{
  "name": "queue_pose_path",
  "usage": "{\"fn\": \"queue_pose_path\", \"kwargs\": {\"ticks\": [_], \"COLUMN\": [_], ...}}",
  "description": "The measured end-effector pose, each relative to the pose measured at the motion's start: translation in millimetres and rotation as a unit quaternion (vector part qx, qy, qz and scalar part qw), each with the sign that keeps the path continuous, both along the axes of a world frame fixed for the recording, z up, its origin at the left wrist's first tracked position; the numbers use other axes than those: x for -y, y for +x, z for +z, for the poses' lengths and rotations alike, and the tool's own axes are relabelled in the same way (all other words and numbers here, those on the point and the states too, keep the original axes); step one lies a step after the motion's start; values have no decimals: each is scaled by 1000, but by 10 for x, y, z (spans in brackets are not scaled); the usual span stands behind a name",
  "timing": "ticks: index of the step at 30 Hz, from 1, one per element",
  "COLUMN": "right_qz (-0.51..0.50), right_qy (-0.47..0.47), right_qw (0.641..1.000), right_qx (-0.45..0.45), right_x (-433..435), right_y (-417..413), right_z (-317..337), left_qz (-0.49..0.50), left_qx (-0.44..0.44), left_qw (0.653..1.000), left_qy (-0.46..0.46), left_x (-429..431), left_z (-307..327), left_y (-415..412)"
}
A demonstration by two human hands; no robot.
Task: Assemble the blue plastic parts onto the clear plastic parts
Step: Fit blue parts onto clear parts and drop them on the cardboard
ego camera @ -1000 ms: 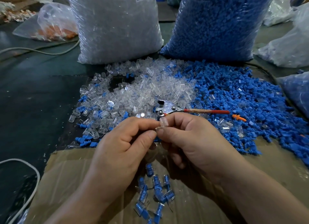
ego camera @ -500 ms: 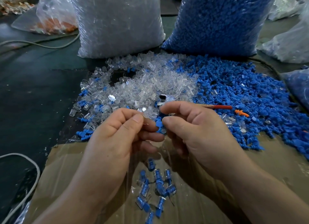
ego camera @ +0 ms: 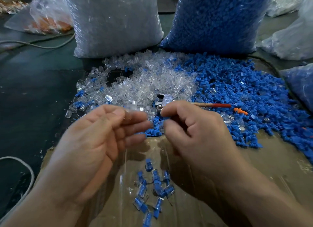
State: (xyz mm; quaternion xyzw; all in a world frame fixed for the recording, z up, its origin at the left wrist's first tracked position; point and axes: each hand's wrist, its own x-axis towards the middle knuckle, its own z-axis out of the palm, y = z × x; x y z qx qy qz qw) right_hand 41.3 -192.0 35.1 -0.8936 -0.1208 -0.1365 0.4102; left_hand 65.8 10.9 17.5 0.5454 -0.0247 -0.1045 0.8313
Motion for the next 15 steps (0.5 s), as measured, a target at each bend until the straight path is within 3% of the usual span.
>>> {"fn": "queue_pose_path", "kwargs": {"ticks": [2, 4, 7, 9, 12, 15], "right_qz": [20, 49, 75, 73, 36, 21], "right_qy": [203, 368, 430, 371, 135, -47], "right_qw": [972, 911, 880, 909, 986, 998], "right_qx": [-116, -180, -187, -173, -91, 32], "right_x": [19, 30, -10, -20, -31, -86], "right_y": [20, 40, 65, 52, -7, -35], "right_z": [13, 36, 67, 34, -5, -2], "left_qz": [105, 157, 154, 140, 102, 89], "left_qx": [37, 49, 42, 42, 51, 81], "left_qw": [991, 979, 971, 962, 954, 944], "left_qy": [78, 117, 179, 232, 278, 306], "left_x": [-57, -91, -13, 86, 244, 296], "left_z": [30, 59, 85, 61, -11, -75], "left_y": [3, -7, -63, -117, -175, -177]}}
